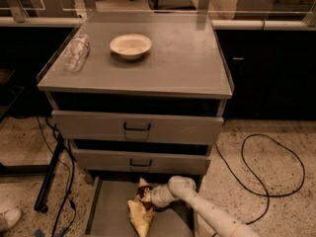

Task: Place brown chip bag into bottom drawer

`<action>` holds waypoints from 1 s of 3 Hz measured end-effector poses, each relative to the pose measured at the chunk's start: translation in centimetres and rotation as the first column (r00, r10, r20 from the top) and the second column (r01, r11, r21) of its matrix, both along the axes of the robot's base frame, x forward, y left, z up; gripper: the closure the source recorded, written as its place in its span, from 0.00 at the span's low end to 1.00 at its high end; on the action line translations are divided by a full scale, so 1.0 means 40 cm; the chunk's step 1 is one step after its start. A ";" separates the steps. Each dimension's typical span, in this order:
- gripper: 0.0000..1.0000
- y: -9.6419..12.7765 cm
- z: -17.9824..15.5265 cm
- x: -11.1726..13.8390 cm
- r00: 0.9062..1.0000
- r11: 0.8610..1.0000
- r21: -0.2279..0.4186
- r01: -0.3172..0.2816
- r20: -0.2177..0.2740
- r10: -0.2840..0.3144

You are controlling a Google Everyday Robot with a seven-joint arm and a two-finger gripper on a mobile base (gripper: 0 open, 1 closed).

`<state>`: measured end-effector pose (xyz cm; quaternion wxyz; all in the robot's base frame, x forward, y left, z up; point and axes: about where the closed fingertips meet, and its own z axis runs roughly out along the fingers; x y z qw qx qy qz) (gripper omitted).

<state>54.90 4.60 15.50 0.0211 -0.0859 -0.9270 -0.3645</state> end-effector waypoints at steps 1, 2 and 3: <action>1.00 0.000 -0.001 0.000 1.000 1.000 0.000 0.000 -0.001 0.000; 0.87 0.000 -0.001 0.000 1.000 1.000 0.000 0.000 -0.001 0.000; 0.63 0.000 -0.001 -0.001 1.000 1.000 0.000 0.000 -0.001 0.000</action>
Offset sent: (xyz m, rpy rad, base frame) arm -0.0002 0.0000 -0.0004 -0.0003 0.0006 0.0001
